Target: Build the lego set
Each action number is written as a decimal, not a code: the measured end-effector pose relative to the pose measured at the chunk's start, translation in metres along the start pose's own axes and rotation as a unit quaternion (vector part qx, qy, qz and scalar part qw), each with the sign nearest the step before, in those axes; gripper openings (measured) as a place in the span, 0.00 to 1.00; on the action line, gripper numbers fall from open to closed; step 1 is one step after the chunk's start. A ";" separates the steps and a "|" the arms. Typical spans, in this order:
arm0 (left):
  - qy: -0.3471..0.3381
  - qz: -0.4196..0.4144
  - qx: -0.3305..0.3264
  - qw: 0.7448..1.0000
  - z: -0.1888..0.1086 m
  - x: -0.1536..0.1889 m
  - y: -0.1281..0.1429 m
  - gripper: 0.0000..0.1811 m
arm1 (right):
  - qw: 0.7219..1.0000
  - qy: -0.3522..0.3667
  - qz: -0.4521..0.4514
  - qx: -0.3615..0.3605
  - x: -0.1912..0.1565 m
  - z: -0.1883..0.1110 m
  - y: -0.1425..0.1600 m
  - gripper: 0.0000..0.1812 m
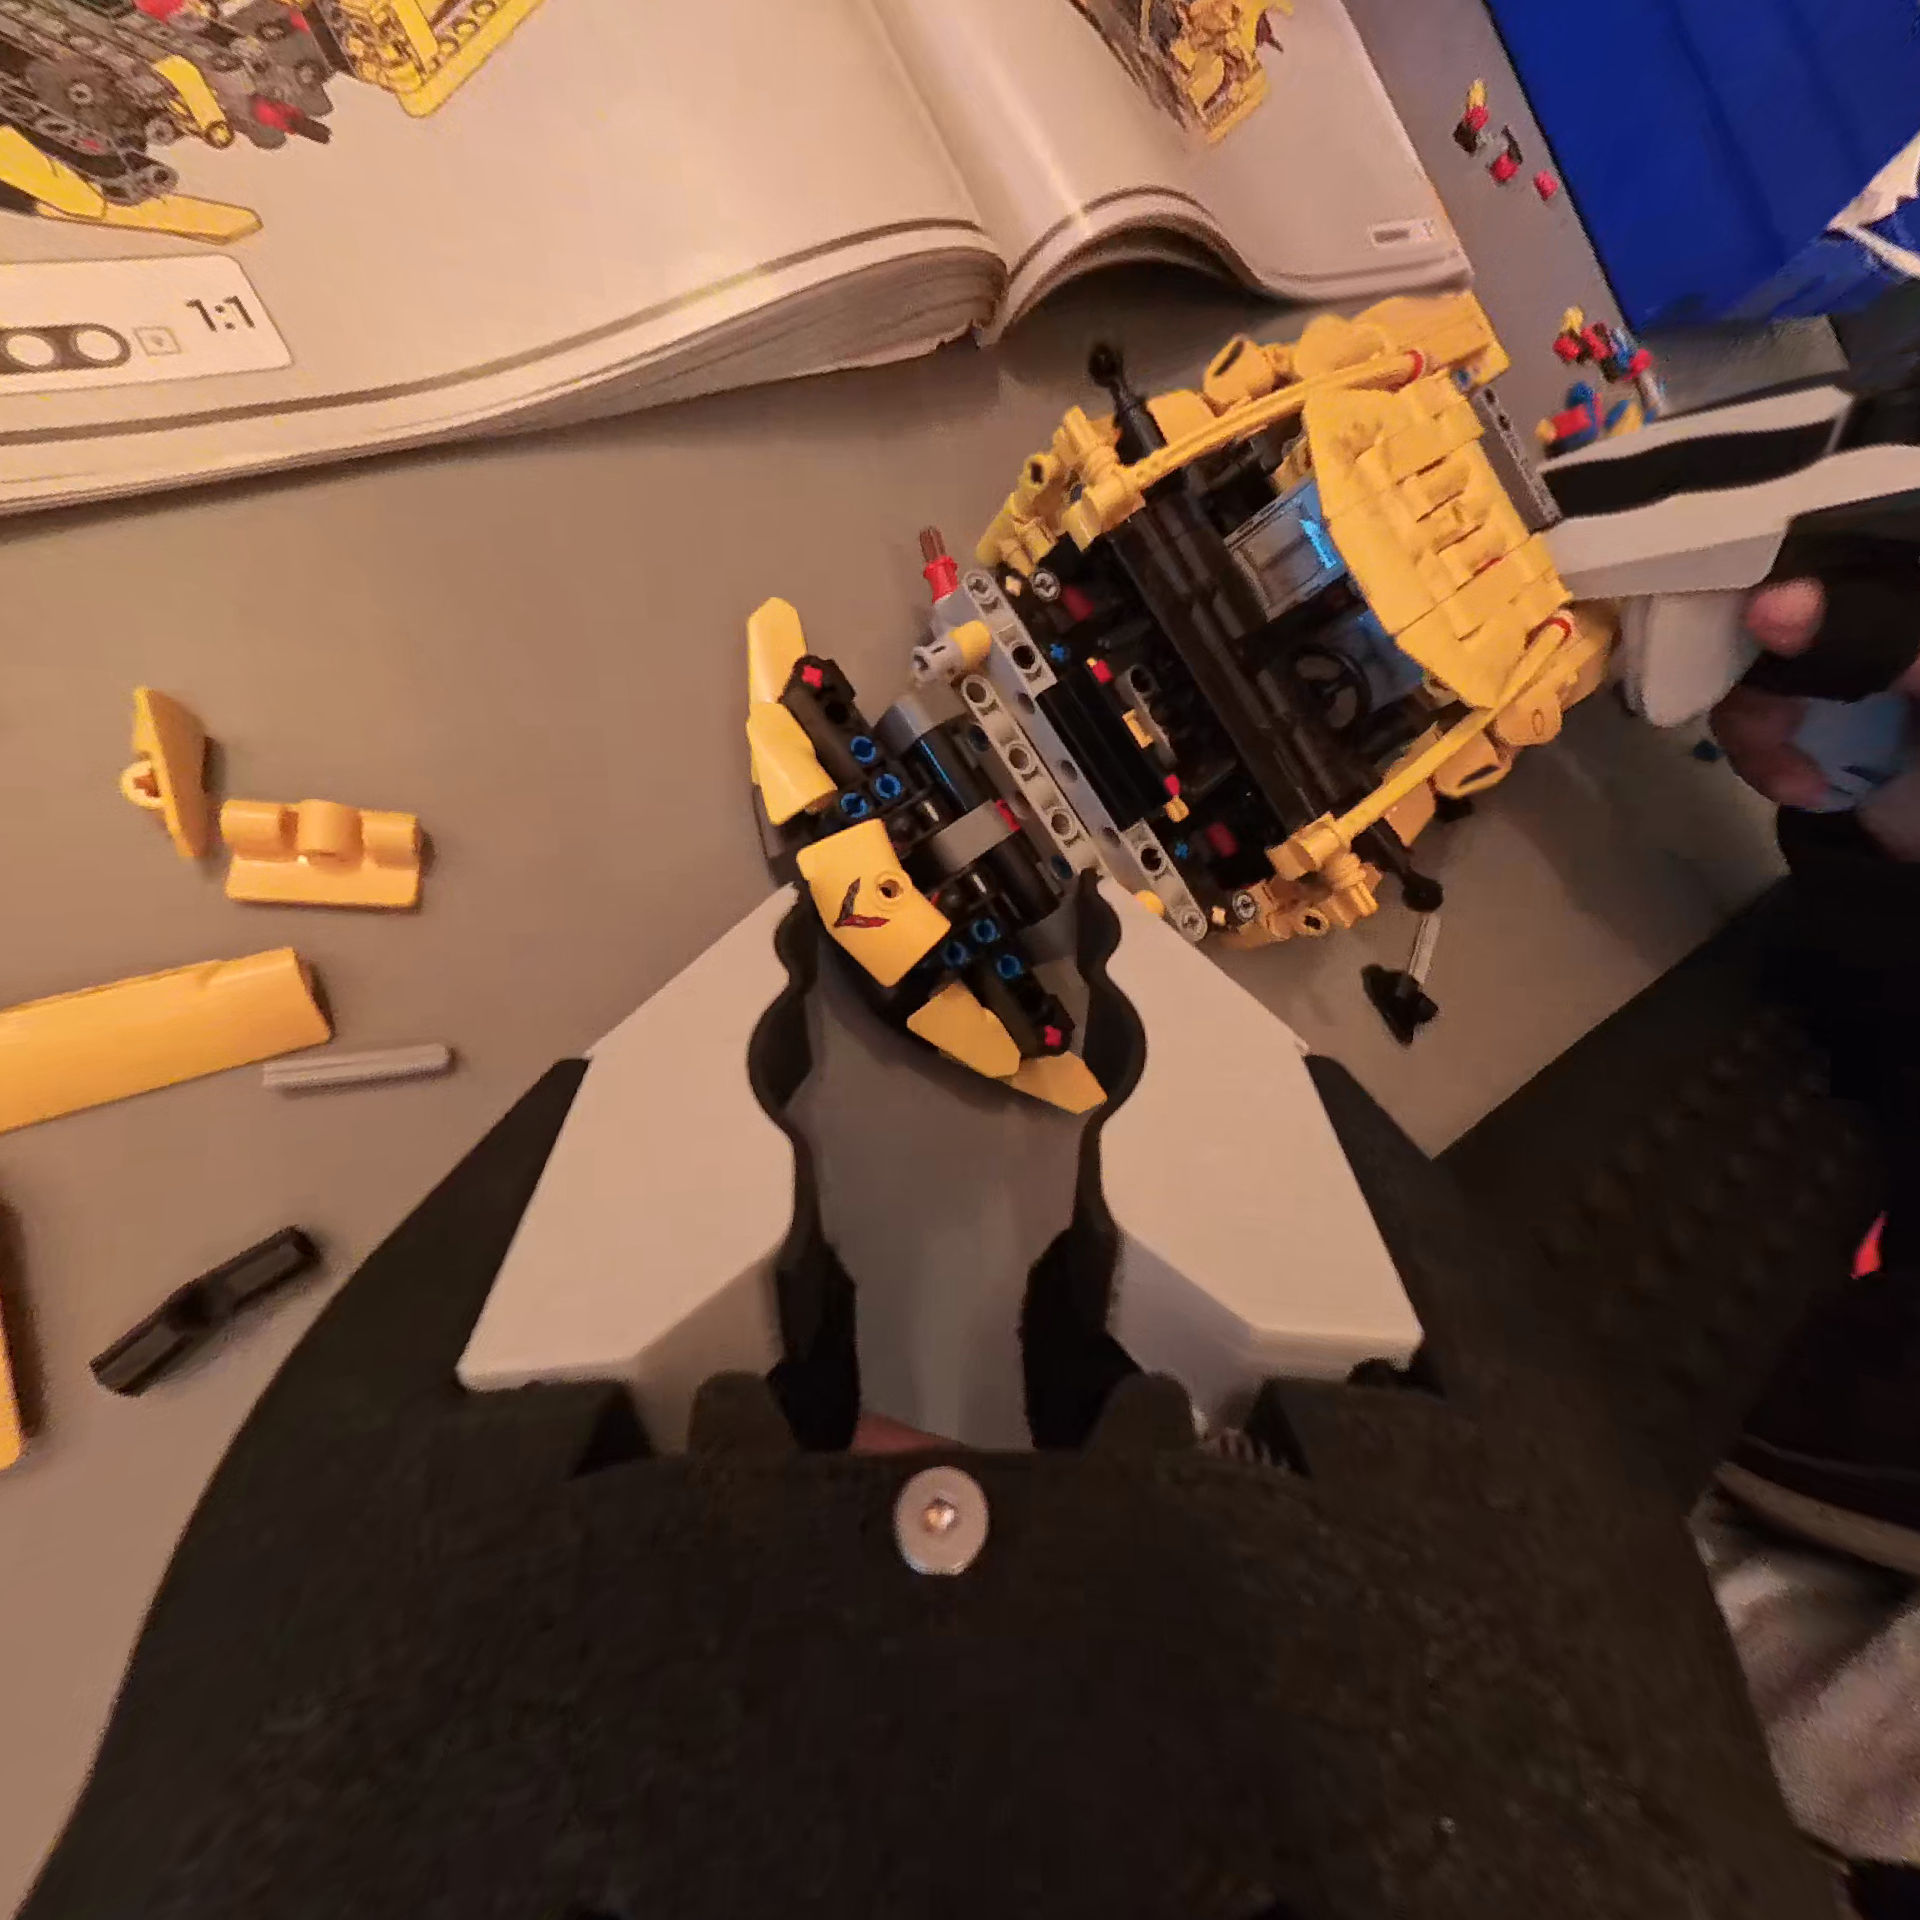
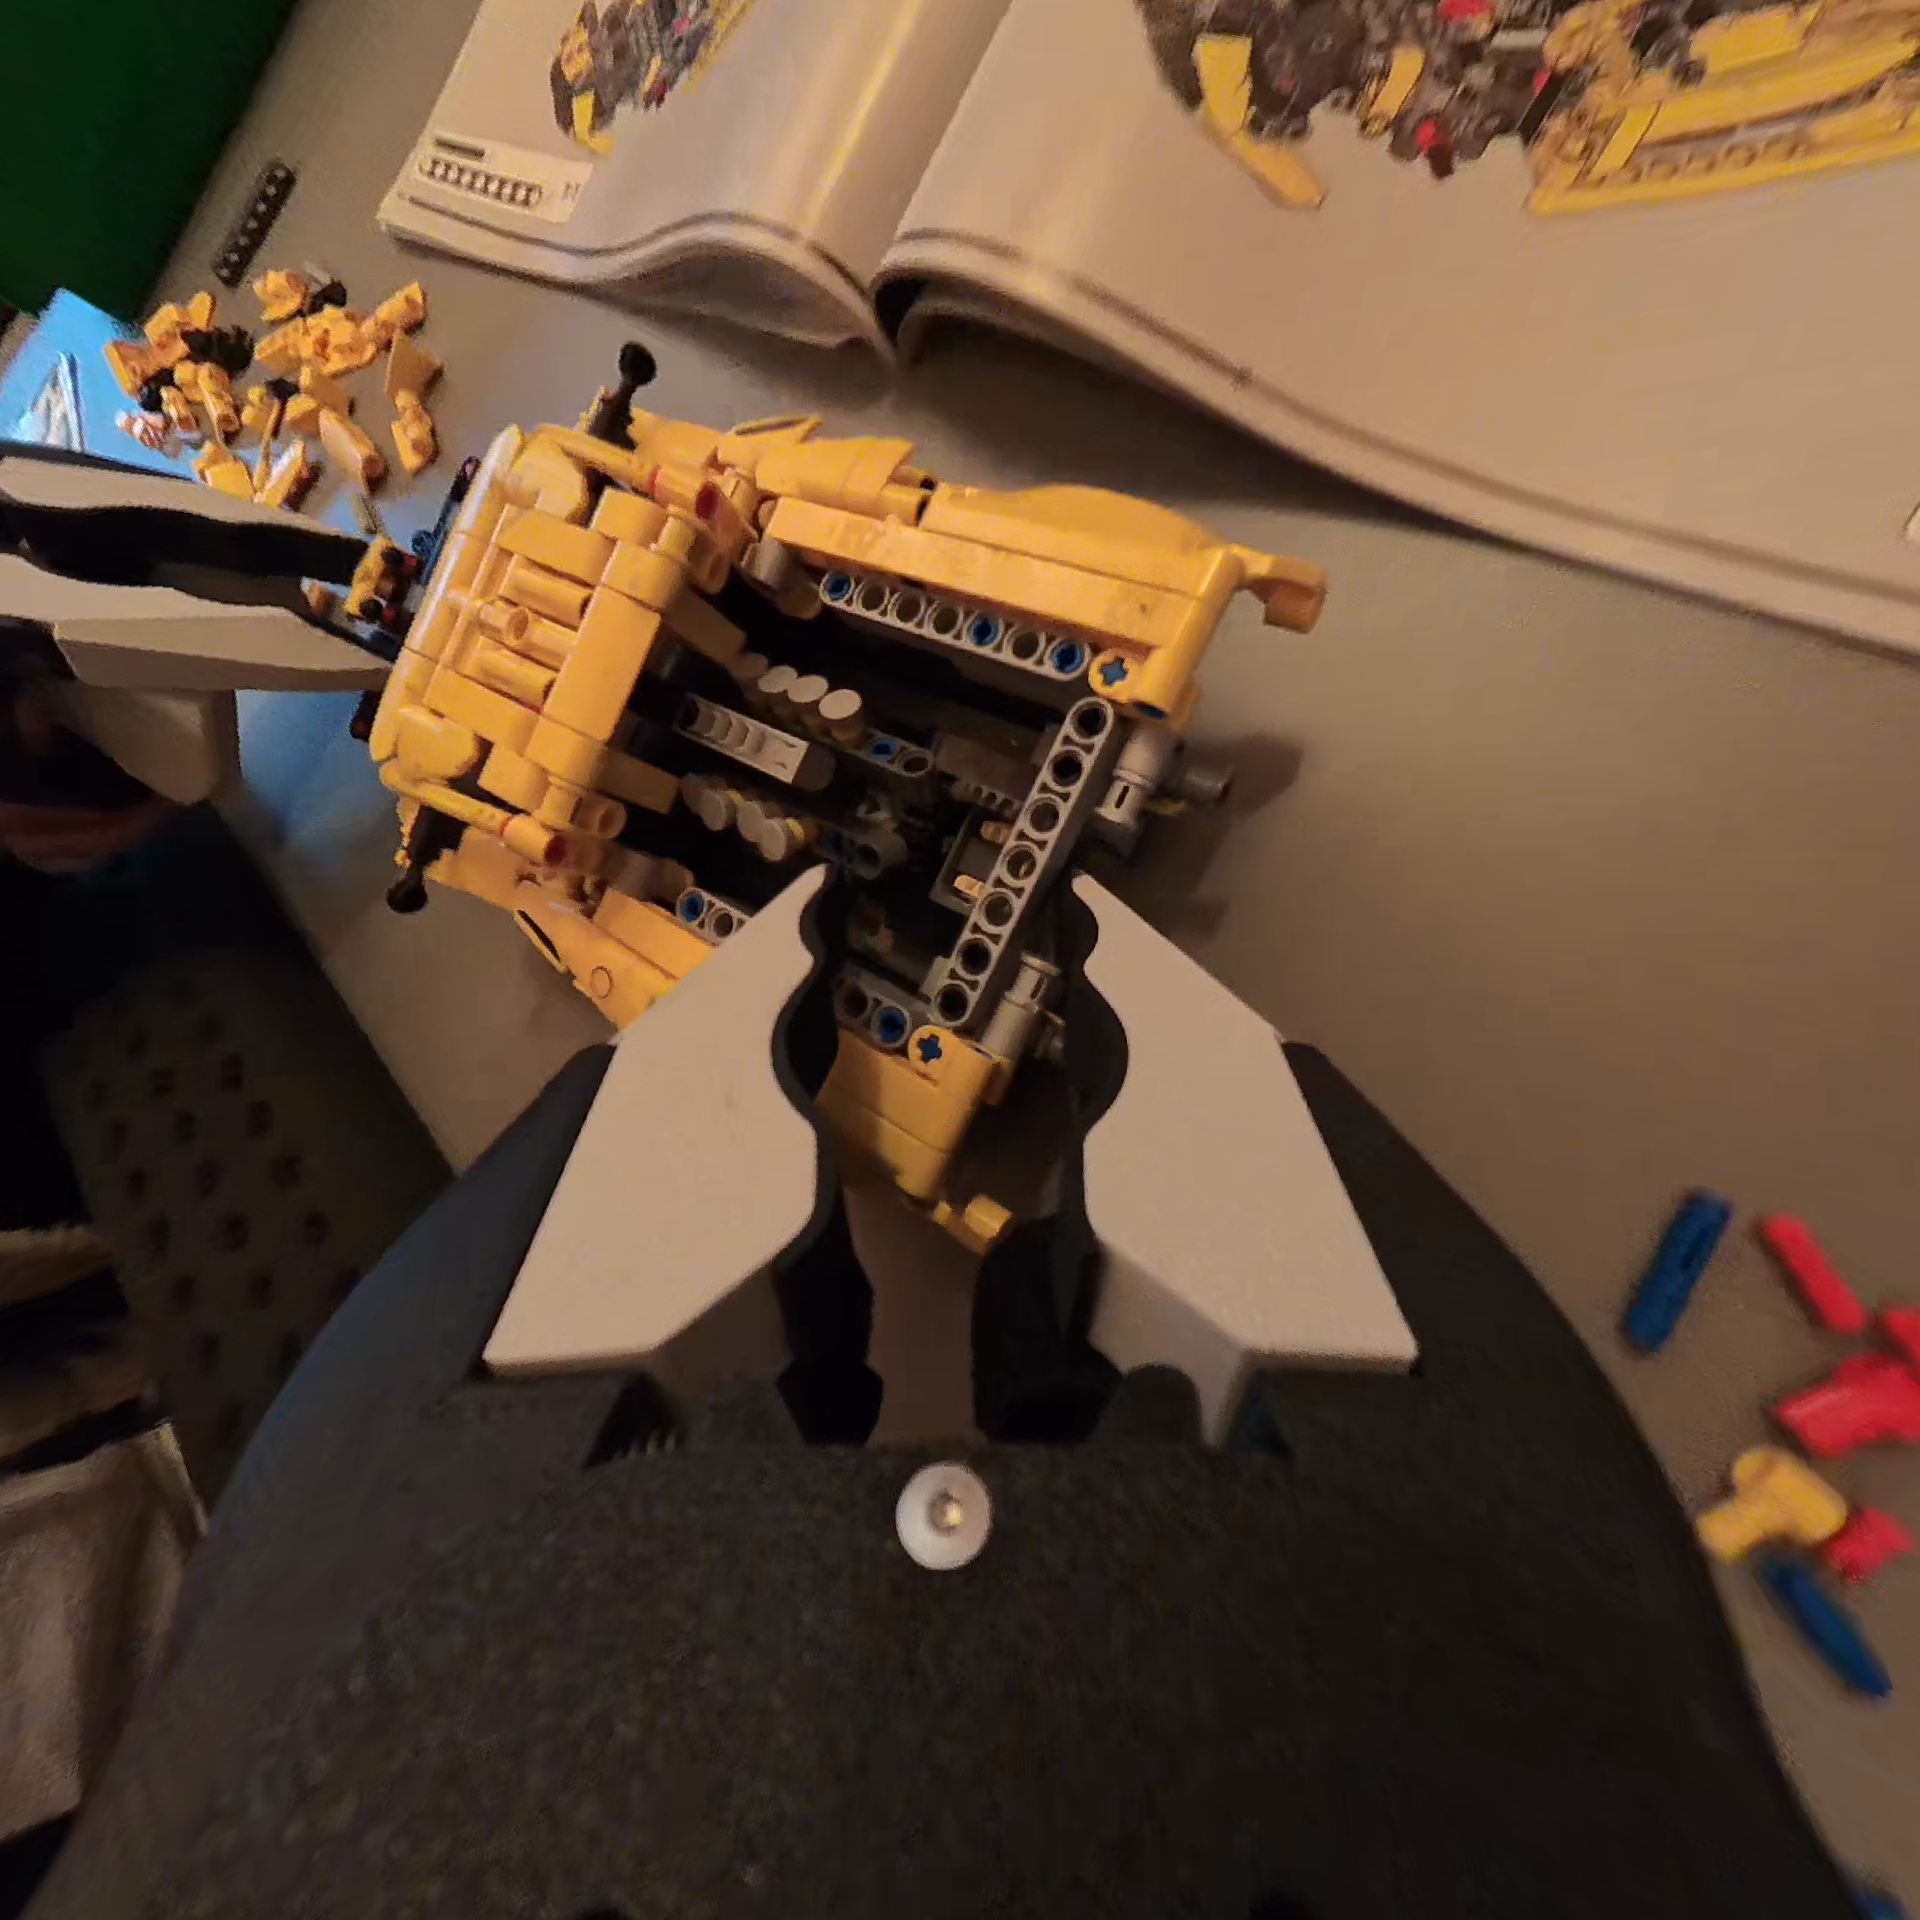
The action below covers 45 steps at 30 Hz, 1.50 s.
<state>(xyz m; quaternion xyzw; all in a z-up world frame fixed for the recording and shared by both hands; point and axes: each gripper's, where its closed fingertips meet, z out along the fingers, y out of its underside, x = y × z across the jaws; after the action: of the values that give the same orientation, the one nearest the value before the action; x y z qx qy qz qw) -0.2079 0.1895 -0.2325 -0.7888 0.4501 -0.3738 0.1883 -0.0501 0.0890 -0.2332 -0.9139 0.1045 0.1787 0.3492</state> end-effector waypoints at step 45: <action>-0.210 0.022 0.201 0.957 -0.194 -0.134 0.053 0.28 | 0.961 -0.051 -0.205 0.180 -0.172 0.033 -0.017 0.23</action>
<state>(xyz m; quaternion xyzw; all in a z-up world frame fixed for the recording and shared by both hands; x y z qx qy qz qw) -0.4276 0.2834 -0.1961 -0.7850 0.3336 -0.2784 0.4416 -0.2108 0.1348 -0.1768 -0.8276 -0.0728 0.1276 0.5418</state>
